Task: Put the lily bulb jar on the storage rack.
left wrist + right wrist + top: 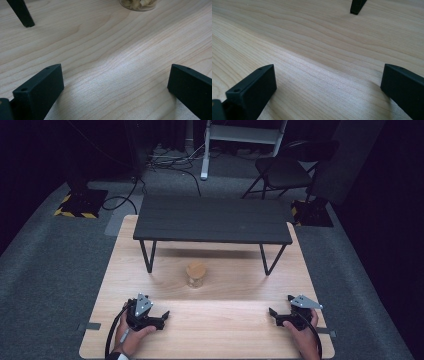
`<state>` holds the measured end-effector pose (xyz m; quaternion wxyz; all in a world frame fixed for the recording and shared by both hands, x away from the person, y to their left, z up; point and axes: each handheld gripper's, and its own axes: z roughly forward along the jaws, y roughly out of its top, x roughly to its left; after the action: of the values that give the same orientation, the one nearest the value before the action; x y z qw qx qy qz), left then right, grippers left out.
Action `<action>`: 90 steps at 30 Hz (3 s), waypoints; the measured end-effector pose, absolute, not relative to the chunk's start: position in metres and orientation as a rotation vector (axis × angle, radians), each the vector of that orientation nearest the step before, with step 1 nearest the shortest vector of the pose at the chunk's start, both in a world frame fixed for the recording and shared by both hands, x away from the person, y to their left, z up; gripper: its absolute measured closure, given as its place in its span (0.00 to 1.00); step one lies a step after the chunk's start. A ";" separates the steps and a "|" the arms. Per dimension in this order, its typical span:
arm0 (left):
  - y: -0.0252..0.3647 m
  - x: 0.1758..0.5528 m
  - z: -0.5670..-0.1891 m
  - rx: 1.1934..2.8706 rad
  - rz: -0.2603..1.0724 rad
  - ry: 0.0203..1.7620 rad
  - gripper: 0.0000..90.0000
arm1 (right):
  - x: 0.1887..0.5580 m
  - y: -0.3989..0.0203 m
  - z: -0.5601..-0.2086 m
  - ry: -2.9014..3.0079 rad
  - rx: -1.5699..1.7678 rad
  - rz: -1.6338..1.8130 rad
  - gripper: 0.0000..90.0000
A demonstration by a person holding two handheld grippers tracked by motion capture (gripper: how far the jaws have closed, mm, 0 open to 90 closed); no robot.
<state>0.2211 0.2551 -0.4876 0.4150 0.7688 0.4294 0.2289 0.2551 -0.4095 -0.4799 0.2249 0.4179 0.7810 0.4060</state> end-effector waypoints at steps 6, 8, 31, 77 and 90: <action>0.256 0.221 -0.487 1.933 0.573 1.076 0.00 | 0.255 -0.409 -0.480 2.154 1.154 1.119 0.00; 0.257 0.222 -0.487 1.936 0.571 1.070 0.00 | 0.255 -0.409 -0.480 2.154 1.153 1.119 0.00; 0.232 0.258 -0.457 1.901 0.507 0.964 0.03 | 0.254 -0.408 -0.480 2.147 1.162 1.116 0.00; 0.172 0.337 -0.452 1.891 0.508 0.843 0.10 | 0.253 -0.408 -0.480 2.140 1.172 1.113 0.00; 0.172 0.335 -0.459 1.871 0.552 0.829 0.26 | 0.254 -0.409 -0.480 2.151 1.158 1.118 0.00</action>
<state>0.3353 0.1718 -0.4590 0.4890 0.7700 0.3410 0.2273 0.2541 -0.4090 -0.4797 0.2256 0.4199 0.7800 0.4054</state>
